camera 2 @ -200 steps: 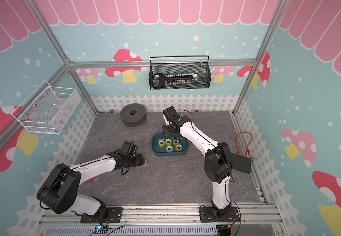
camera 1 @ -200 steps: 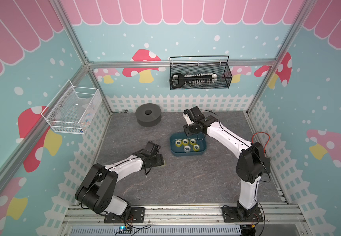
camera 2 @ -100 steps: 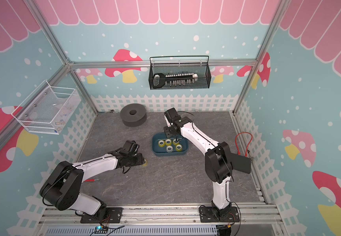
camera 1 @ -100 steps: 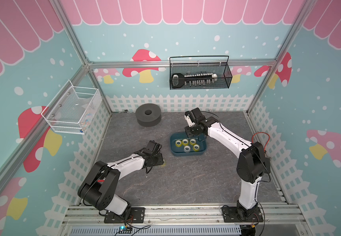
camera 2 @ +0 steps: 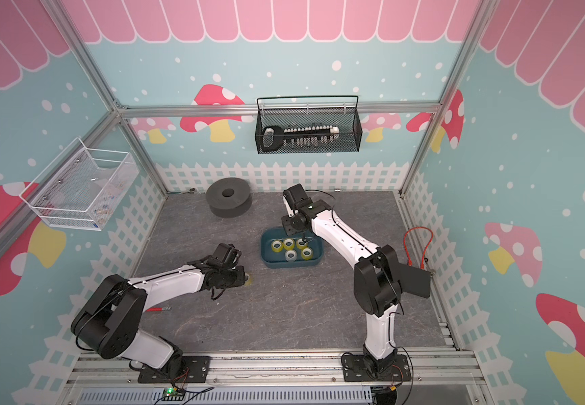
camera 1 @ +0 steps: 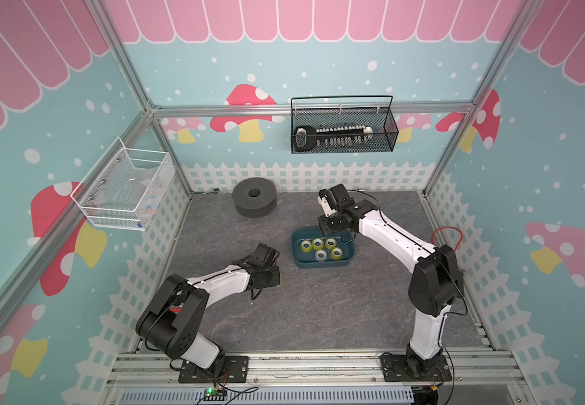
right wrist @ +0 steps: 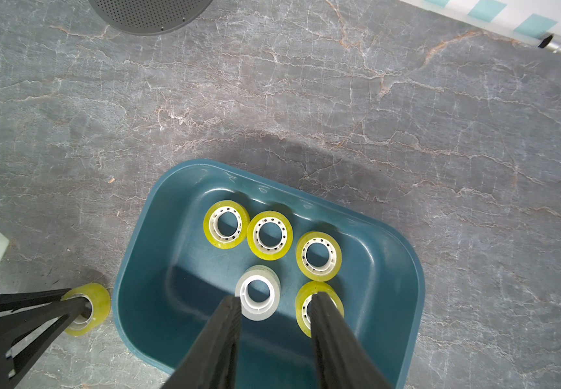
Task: Put the transparent tape into the storage box
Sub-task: Pick up the tape from the center of the board, then place the tape in the storage box.
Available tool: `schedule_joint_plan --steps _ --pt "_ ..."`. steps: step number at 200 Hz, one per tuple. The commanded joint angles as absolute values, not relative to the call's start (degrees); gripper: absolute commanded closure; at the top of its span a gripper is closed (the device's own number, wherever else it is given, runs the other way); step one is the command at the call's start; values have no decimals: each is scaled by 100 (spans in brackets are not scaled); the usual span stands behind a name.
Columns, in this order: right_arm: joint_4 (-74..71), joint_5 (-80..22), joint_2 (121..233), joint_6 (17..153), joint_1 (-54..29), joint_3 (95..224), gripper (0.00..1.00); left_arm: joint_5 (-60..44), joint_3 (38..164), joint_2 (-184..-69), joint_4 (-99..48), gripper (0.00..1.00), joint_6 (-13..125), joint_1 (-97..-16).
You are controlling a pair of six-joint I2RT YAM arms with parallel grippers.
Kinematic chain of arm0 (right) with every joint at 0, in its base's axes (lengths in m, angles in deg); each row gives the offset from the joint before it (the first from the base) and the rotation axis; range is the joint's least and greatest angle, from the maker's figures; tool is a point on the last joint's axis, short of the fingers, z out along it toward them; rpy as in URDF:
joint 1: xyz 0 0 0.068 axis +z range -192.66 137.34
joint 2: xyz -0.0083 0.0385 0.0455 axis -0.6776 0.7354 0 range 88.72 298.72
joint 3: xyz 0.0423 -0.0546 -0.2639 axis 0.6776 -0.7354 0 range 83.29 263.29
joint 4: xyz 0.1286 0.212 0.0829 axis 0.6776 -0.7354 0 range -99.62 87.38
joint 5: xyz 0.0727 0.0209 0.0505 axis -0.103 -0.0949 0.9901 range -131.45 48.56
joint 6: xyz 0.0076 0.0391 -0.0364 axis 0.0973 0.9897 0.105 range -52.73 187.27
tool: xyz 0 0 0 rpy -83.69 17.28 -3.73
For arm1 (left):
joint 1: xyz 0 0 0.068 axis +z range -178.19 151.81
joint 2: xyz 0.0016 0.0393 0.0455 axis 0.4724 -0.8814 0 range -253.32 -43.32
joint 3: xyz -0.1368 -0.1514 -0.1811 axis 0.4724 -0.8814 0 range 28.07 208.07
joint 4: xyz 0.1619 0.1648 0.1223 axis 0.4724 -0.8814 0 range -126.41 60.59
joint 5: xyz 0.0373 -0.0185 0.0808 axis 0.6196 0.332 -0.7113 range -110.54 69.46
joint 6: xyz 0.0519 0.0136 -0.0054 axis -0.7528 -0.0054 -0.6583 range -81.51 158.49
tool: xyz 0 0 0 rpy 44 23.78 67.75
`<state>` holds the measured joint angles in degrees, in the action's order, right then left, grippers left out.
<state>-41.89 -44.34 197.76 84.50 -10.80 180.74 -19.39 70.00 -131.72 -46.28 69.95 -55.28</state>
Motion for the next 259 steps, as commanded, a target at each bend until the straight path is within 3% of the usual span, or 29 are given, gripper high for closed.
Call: schedule_joint_plan --steps 1,21,40,88,179,259 --pt "-4156 -4425 19560 8529 -1093 17964 60 -1983 7074 -13303 -4665 80 6947 -5543" --pt "-4156 -4426 19563 8538 -1093 17945 60 -1950 7053 -13331 -4672 83 6943 -5559" --pt "-4147 -4429 19568 8538 -1097 17944 60 -1944 7023 -13308 -4672 100 6935 -5579" --pt "-4120 -4452 19551 8532 -1102 17962 60 -2132 7201 -13005 -4774 100 6868 -5572" --pt "-4081 -4483 19507 8509 -1171 18015 58 -2524 8636 -12314 -5308 100 6161 -5353" --pt "-4015 -4496 19463 8676 -1428 17991 50 -1779 9872 -13158 -5412 100 5209 -5445"
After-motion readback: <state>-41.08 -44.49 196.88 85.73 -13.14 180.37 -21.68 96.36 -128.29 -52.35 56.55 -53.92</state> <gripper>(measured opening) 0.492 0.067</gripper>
